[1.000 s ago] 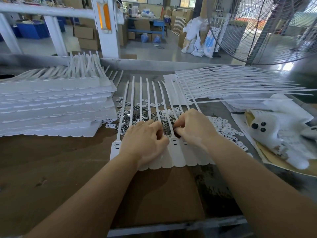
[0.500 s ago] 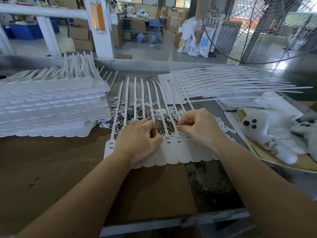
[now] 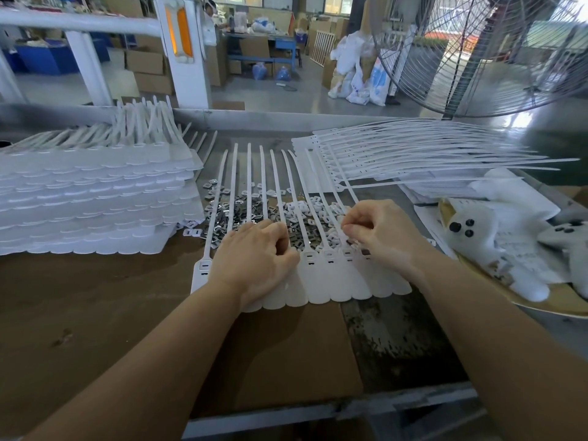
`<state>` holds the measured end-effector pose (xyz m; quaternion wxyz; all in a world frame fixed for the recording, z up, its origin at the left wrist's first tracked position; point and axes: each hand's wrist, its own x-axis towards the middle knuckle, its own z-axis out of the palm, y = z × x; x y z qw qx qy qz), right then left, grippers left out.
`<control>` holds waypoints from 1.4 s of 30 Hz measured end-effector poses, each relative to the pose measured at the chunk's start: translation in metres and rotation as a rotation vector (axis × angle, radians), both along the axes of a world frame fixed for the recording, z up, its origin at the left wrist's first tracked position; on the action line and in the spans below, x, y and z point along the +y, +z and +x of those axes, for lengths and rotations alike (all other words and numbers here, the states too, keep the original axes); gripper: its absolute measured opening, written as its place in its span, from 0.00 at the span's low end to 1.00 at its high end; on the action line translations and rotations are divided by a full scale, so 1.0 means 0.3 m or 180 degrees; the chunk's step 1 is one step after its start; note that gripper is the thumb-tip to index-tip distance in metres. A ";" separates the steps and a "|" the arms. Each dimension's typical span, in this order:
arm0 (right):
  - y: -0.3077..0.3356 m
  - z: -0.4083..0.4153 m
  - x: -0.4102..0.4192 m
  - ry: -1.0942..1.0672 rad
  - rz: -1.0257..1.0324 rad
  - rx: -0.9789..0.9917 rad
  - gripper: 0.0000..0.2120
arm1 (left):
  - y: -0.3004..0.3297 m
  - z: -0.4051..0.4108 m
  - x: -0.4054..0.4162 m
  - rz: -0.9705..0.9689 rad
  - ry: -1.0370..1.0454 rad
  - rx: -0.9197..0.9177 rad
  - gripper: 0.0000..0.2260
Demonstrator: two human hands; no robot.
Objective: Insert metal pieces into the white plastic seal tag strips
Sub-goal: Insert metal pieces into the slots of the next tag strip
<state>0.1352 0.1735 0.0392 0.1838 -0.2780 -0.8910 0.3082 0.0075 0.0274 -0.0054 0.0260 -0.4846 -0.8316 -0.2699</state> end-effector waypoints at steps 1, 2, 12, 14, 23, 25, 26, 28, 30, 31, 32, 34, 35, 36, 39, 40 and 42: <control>0.003 0.010 0.003 0.0029 0.0014 -0.0034 0.04 | 0.000 -0.001 0.000 -0.0001 0.0001 0.0011 0.08; 0.007 0.021 0.007 0.0063 0.0005 -0.0071 0.04 | -0.002 -0.001 0.000 0.0008 -0.0001 0.0018 0.08; 0.037 0.090 0.046 0.0178 0.0013 -0.0481 0.02 | -0.008 -0.004 0.000 0.0048 0.0002 0.0058 0.07; 0.038 0.092 0.051 0.0237 0.0030 -0.0555 0.03 | -0.007 -0.004 0.002 0.0041 0.0005 0.0059 0.07; 0.023 0.065 0.065 0.0358 0.0107 -0.0679 0.03 | -0.003 -0.001 -0.001 0.0048 0.0011 0.0043 0.07; 0.027 0.061 0.069 0.0419 0.0125 -0.0761 0.03 | -0.005 -0.002 -0.001 0.0054 0.0005 0.0035 0.07; 0.031 0.059 0.071 0.0453 0.0126 -0.0816 0.03 | -0.005 -0.002 -0.001 0.0052 0.0005 0.0031 0.07; 0.043 0.055 0.075 0.0517 0.0119 -0.0918 0.02 | -0.006 -0.003 -0.001 0.0044 0.0006 0.0029 0.07; 0.055 0.051 0.078 0.0566 0.0132 -0.1014 0.02 | -0.006 -0.002 -0.001 0.0043 0.0012 0.0026 0.07; 0.059 0.050 0.079 0.0590 0.0145 -0.1057 0.02 | -0.006 -0.002 -0.001 0.0042 0.0013 0.0025 0.07; 0.062 0.049 0.080 0.0610 0.0158 -0.1090 0.03 | -0.005 -0.002 -0.001 0.0039 0.0010 0.0022 0.07; 0.063 0.050 0.080 0.0631 0.0159 -0.1100 0.03 | -0.004 -0.002 -0.001 0.0031 -0.0001 0.0016 0.07; 0.062 0.051 0.080 0.0626 0.0144 -0.1070 0.03 | -0.003 -0.002 -0.002 0.0031 -0.0001 0.0014 0.07; 0.059 0.053 0.080 0.0608 0.0121 -0.1018 0.03 | -0.003 -0.002 -0.002 0.0035 0.0002 0.0012 0.07; 0.046 0.058 0.081 0.0494 0.0095 -0.0851 0.03 | -0.003 -0.002 -0.002 0.0034 0.0012 0.0015 0.07; 0.040 0.061 0.083 0.0441 0.0102 -0.0815 0.04 | -0.004 -0.001 -0.003 0.0029 0.0012 0.0014 0.07; 0.031 0.063 0.086 0.0355 0.0047 -0.0751 0.07 | -0.004 -0.001 -0.002 0.0022 0.0012 0.0009 0.07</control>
